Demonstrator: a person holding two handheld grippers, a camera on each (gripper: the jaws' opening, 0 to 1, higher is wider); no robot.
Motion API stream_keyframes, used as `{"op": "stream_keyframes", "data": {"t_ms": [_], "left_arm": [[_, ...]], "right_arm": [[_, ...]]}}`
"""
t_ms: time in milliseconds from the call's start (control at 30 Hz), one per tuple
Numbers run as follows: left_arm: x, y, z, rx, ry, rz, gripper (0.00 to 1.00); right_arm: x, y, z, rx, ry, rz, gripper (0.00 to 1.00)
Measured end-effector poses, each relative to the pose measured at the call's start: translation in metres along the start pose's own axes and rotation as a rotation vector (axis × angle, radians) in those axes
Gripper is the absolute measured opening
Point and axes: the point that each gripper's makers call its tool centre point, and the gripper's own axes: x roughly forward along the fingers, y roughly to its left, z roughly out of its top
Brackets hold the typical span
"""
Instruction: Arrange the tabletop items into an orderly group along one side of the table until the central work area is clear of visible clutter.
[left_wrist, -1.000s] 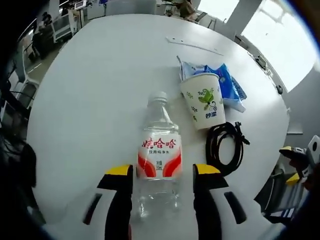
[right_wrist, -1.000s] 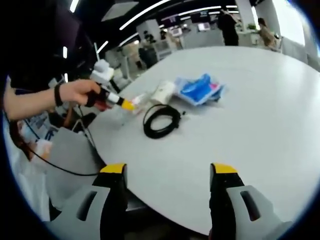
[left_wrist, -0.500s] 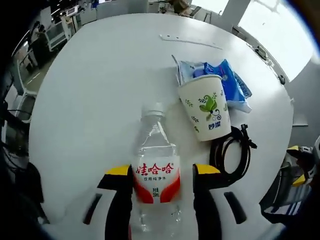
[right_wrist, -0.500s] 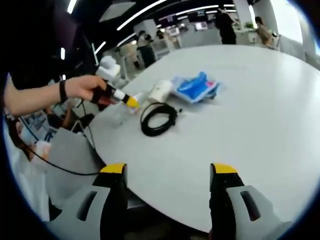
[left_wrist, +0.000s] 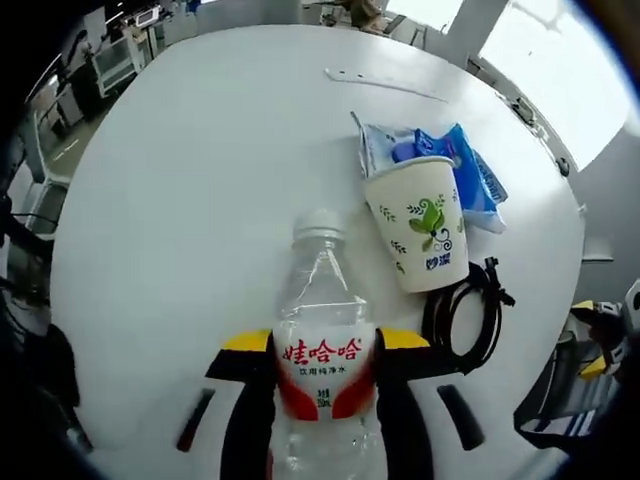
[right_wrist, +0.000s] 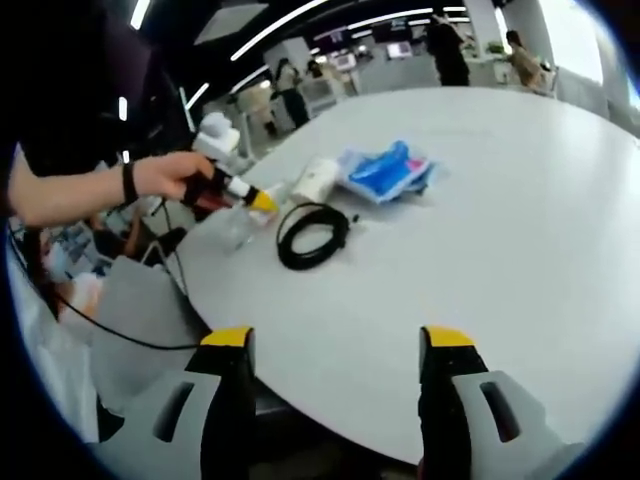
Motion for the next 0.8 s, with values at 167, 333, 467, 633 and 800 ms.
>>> {"op": "stream_keyframes", "data": {"t_ms": [167,333,467,633,800], "left_arm": [[-0.002,-0.004,-0.003,-0.004,-0.014,-0.010,0.37],[-0.005,-0.005,-0.004,0.001,-0.031,-0.013,0.37],[-0.009,-0.004,-0.004,-0.005,-0.050,-0.010,0.37],[-0.016,-0.002,-0.004,-0.012,-0.073,-0.007,0.37],[-0.026,0.002,-0.004,-0.014,-0.103,0.002,0.37]], "right_arm": [[0.001,0.000,0.003,-0.003,-0.002,0.000,0.65],[0.003,0.000,0.007,-0.007,-0.004,0.003,0.65],[0.005,0.001,0.010,-0.013,-0.005,0.006,0.65],[0.008,0.002,0.011,-0.021,-0.004,0.012,0.64],[0.009,0.004,0.012,-0.025,-0.004,0.015,0.64]]}}
